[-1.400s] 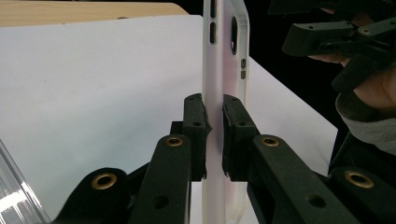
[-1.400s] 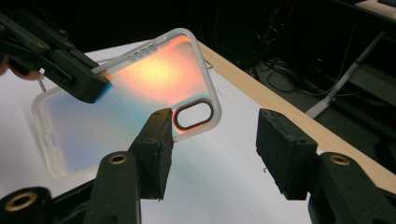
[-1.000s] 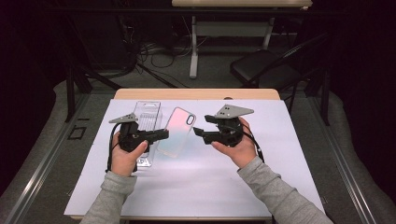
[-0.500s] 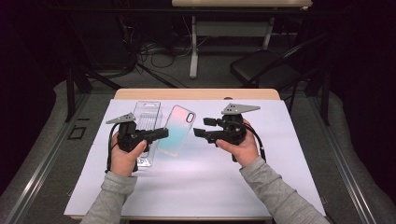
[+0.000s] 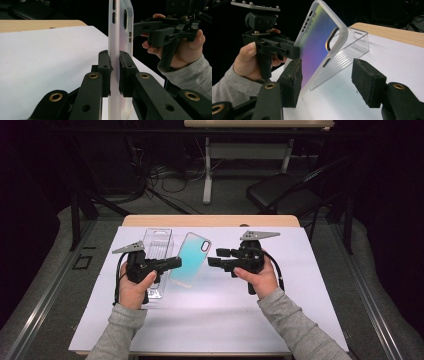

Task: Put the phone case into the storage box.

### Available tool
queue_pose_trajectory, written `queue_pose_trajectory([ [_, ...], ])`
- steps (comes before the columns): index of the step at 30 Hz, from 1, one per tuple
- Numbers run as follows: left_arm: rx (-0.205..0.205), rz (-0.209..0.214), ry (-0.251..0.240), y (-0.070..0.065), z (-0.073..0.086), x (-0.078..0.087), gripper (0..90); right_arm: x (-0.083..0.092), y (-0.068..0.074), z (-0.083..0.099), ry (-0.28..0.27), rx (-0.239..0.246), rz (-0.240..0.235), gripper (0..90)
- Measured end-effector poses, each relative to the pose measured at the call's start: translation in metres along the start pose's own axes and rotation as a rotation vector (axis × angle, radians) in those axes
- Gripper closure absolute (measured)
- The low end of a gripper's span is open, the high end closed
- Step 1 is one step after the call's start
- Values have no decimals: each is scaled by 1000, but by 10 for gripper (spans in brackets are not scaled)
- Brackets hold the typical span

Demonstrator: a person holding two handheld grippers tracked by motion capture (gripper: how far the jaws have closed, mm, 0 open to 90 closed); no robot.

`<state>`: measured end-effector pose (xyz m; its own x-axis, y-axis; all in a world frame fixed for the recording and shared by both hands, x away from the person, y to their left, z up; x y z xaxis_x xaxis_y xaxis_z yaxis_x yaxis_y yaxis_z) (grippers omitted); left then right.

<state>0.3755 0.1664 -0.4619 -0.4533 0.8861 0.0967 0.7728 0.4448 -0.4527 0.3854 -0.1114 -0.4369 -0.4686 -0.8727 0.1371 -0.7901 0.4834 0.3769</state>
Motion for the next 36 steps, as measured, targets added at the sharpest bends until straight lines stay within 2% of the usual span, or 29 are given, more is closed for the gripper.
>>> queue_pose_trajectory([
  [10,-5,38,-10,-4,0,-1,818,-5,1,3,17,-35,-34,442],
  [18,-20,61,-8,-7,0,-2,818,-7,2,5,44,-41,-59,526],
  [27,-75,101,7,-10,0,-4,818,-6,5,6,71,-31,-99,583],
  [36,-93,115,9,-11,0,-3,818,-7,6,7,79,-34,-117,634],
])
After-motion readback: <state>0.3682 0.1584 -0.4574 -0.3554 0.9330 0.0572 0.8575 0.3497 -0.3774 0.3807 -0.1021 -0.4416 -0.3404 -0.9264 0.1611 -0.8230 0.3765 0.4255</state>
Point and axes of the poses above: each handheld gripper's, and its own axes: x roughly backward along the jaws, z roughly out of its underside, y roughly to its left, the point moved 3 cm from there along -x, roughly forward along the jaws, and after that the axes turned 11 degrees about -y, right-handed, at the moved point
